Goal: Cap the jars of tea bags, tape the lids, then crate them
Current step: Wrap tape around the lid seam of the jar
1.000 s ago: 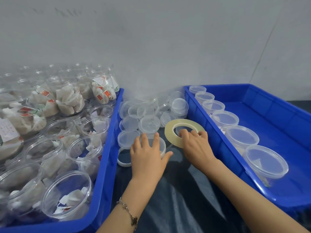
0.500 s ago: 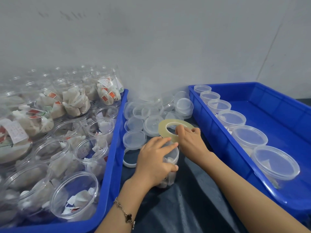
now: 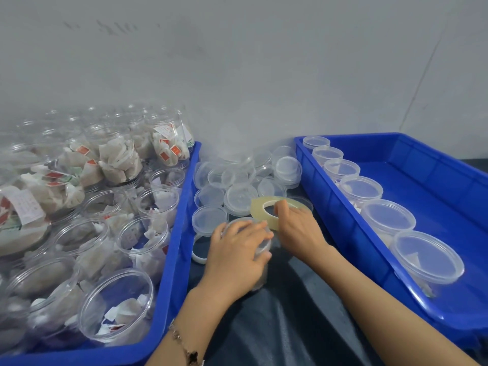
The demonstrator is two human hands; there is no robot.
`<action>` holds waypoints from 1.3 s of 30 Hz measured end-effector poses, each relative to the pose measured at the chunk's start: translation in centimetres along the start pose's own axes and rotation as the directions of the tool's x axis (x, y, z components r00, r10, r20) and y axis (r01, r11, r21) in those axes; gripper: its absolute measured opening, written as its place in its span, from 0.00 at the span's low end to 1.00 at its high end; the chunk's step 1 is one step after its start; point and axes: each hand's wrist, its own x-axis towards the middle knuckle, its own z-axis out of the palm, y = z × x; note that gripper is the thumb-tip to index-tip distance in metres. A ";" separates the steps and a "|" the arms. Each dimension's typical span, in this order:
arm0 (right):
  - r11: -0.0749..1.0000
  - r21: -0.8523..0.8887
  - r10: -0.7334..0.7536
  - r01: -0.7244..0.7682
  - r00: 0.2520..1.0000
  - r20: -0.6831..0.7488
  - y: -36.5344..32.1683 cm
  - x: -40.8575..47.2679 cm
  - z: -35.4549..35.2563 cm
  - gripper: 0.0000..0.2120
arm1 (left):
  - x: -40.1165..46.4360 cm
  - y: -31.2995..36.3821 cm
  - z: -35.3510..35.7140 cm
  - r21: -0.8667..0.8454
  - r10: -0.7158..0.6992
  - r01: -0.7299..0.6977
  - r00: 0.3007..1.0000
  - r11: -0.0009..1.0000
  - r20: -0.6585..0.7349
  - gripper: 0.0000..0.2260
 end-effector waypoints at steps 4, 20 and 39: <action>0.997 -0.069 -0.036 0.029 0.994 -0.103 0.2 -2.5 -1.2 0.25 | -1.2 -1.0 0.1 -0.063 -0.012 0.008 0.998 0.998 -0.054 0.18; 0.998 -0.052 -0.057 0.047 0.975 -0.215 -0.5 1.5 0.7 0.17 | -1.4 -2.1 1.0 -0.487 -0.157 0.053 0.972 0.872 -0.175 0.27; 0.994 -0.102 0.029 -0.049 0.982 -0.187 -1.3 0.7 1.1 0.18 | 2.1 0.2 1.5 0.307 -0.247 0.219 0.967 0.926 0.056 0.45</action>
